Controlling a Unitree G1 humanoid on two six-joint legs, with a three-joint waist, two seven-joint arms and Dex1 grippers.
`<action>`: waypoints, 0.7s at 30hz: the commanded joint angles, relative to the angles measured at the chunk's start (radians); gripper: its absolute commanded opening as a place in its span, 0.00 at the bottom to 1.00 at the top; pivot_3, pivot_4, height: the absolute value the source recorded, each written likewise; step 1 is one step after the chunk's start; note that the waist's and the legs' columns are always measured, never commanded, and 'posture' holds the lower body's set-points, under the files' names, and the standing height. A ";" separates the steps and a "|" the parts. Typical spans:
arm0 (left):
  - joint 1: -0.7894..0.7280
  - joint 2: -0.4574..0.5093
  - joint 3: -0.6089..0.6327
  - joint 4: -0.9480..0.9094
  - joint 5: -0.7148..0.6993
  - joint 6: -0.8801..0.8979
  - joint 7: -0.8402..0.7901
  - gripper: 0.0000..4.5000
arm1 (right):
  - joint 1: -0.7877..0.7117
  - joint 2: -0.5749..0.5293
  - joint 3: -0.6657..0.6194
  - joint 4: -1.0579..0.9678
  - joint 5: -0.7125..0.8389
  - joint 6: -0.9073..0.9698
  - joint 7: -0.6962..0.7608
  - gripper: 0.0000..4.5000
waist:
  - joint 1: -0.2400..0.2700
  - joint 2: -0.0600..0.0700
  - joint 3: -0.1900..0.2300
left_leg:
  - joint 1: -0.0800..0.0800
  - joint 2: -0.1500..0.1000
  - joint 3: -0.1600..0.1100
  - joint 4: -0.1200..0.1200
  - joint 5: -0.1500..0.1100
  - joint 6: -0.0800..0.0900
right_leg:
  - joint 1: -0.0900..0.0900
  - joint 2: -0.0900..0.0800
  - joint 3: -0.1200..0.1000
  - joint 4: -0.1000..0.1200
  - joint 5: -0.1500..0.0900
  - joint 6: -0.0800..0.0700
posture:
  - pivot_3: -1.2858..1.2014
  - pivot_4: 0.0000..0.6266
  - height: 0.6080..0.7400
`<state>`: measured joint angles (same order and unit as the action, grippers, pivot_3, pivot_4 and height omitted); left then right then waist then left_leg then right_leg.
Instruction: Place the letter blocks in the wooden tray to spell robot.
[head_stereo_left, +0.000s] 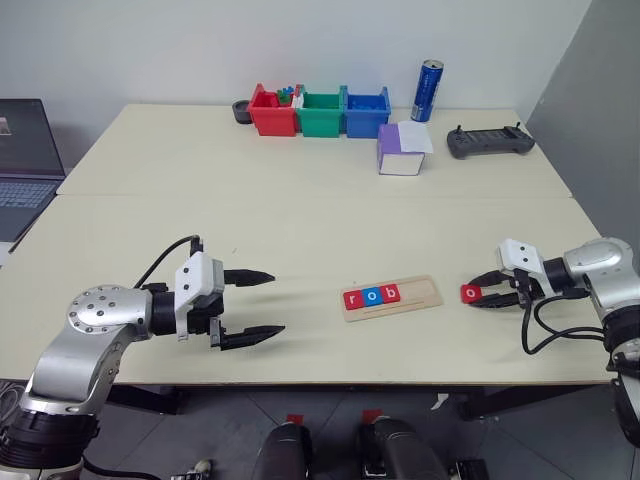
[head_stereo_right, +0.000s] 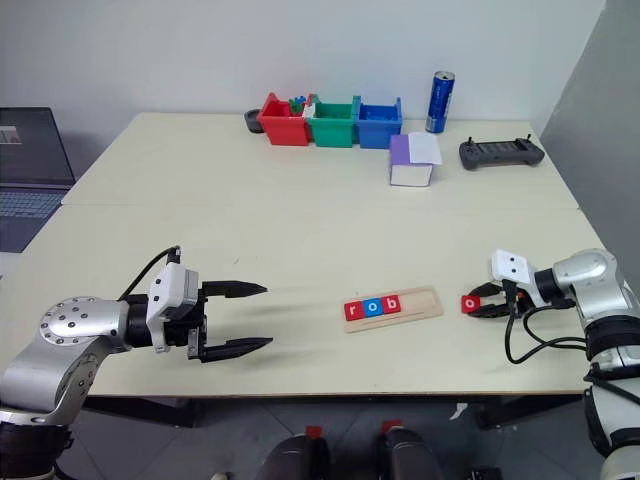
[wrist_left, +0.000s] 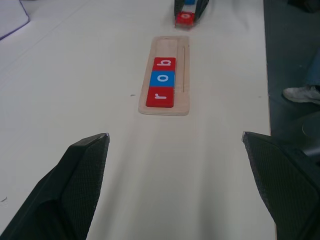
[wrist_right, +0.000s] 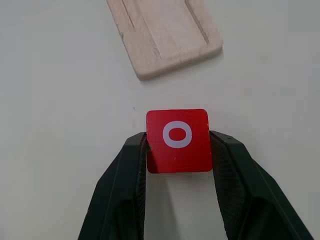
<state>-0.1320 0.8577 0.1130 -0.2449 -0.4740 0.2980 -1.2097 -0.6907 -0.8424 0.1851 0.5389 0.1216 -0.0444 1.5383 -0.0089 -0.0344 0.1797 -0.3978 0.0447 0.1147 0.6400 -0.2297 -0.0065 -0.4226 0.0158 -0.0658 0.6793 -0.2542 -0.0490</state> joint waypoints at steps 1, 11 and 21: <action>-0.002 0.021 0.047 -0.047 -0.030 0.007 0.004 1.00 | 0.004 0.017 0.027 -0.293 0.092 0.150 0.068 0.32 | -0.001 0.000 0.000 | 0.000 0.001 0.000 0.000 0.000 0.000 | 0.000 0.000 0.000 0.000 0.000 0.000 | 0.52 0.24 1.00; 0.031 0.001 0.038 -0.083 -0.031 0.011 0.044 1.00 | -0.155 0.193 0.173 0.003 -0.087 -0.027 0.007 0.32 | 0.007 0.000 0.000 | -0.002 0.000 -0.001 0.002 0.000 0.000 | 0.000 0.000 -0.002 0.000 0.000 -0.001 | 0.52 0.24 1.00; 0.060 0.005 0.068 -0.097 -0.040 0.017 0.056 1.00 | -0.203 0.225 0.180 0.152 -0.131 -0.118 0.012 0.32 | 0.006 0.000 0.000 | -0.001 0.000 -0.001 0.003 0.000 0.000 | 0.000 0.000 -0.002 0.000 0.000 -0.001 | 0.52 0.24 1.00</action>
<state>-0.0754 0.8584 0.1474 -0.3081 -0.4932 0.3196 -1.1633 -0.8586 -0.6137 0.3747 0.6822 0.0012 -0.1359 1.5276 -0.0024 -0.0347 0.1795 -0.3992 0.0449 0.1134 0.6427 -0.2299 -0.0065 -0.4223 0.0158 -0.0674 0.6797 -0.2546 -0.0498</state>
